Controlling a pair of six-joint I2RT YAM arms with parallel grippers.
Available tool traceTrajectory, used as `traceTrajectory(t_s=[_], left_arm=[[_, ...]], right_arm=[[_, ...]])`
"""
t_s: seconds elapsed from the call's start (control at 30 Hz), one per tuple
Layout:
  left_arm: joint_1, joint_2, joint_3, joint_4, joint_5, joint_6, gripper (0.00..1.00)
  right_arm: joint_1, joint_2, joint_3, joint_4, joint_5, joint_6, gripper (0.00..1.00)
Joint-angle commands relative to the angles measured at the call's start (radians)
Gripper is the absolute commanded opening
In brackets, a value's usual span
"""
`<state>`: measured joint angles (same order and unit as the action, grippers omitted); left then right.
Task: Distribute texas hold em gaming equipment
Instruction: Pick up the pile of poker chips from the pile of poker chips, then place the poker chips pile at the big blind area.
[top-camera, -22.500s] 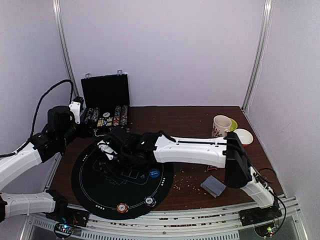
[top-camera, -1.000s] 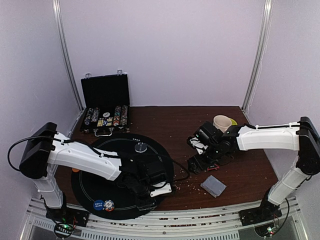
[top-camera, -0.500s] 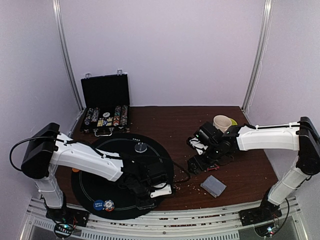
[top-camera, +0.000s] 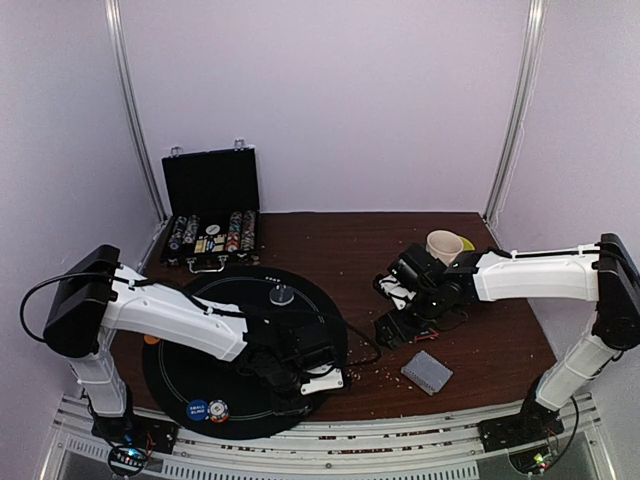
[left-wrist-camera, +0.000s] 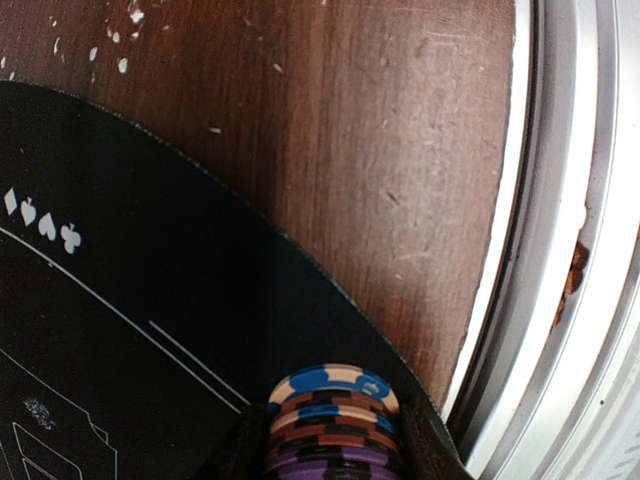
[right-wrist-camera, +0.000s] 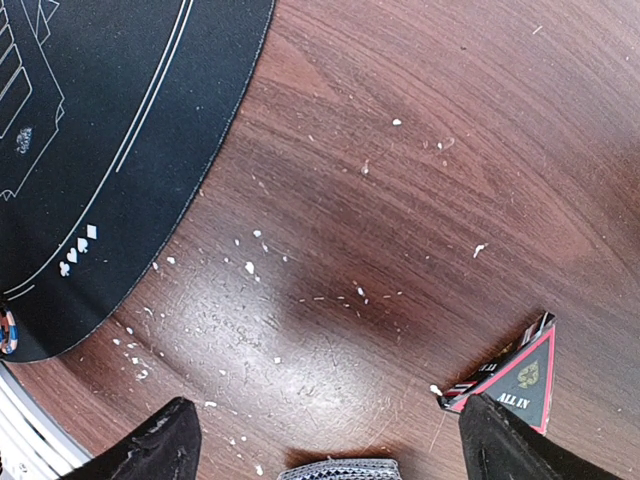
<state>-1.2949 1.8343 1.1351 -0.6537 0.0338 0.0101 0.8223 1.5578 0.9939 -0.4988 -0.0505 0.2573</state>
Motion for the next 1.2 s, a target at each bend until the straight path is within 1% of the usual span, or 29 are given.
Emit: traceTrajectory(t_s=[0.0, 0.13, 0.33, 0.5, 0.63, 0.73, 0.83, 0.93, 1.03, 1.07, 1.17], left_arm=[[0.011, 0.028, 0.013, -0.016, -0.011, -0.013, 0.00], [0.029, 0.002, 0.045, -0.062, -0.041, -0.049, 0.00], [0.051, -0.073, 0.048, -0.089, -0.020, -0.071, 0.00], [0.082, -0.116, 0.016, -0.135, -0.021, -0.096, 0.00], [0.158, -0.173, -0.046, -0.185, -0.058, -0.164, 0.00], [0.253, -0.250, -0.118, -0.226, -0.091, -0.243, 0.00], [0.379, -0.347, -0.190, -0.255, -0.103, -0.302, 0.00], [0.519, -0.420, -0.236, -0.287, -0.128, -0.316, 0.00], [0.662, -0.456, -0.262, -0.272, -0.101, -0.313, 0.00], [0.722, -0.453, -0.262, -0.267, -0.089, -0.308, 0.00], [0.842, -0.417, -0.250, -0.246, -0.097, -0.264, 0.00]], right_arm=[[-0.004, -0.020, -0.006, -0.018, 0.000, -0.012, 0.93], [-0.004, -0.013, -0.002, -0.019, -0.002, -0.013, 0.93], [-0.004, -0.007, 0.004, -0.019, -0.002, -0.016, 0.93], [-0.004, -0.003, 0.005, -0.018, -0.004, -0.016, 0.93], [-0.004, -0.001, 0.005, -0.019, -0.005, -0.018, 0.93], [-0.005, -0.001, 0.000, -0.010, -0.008, -0.019, 0.93], [-0.004, 0.006, 0.003, -0.003, -0.016, -0.027, 0.93], [-0.004, 0.011, 0.013, -0.004, -0.016, -0.040, 0.93], [-0.004, 0.013, 0.017, -0.003, -0.018, -0.051, 0.94], [-0.004, 0.012, 0.017, 0.000, -0.021, -0.054, 0.93], [-0.004, 0.007, 0.015, 0.010, -0.032, -0.060, 0.94]])
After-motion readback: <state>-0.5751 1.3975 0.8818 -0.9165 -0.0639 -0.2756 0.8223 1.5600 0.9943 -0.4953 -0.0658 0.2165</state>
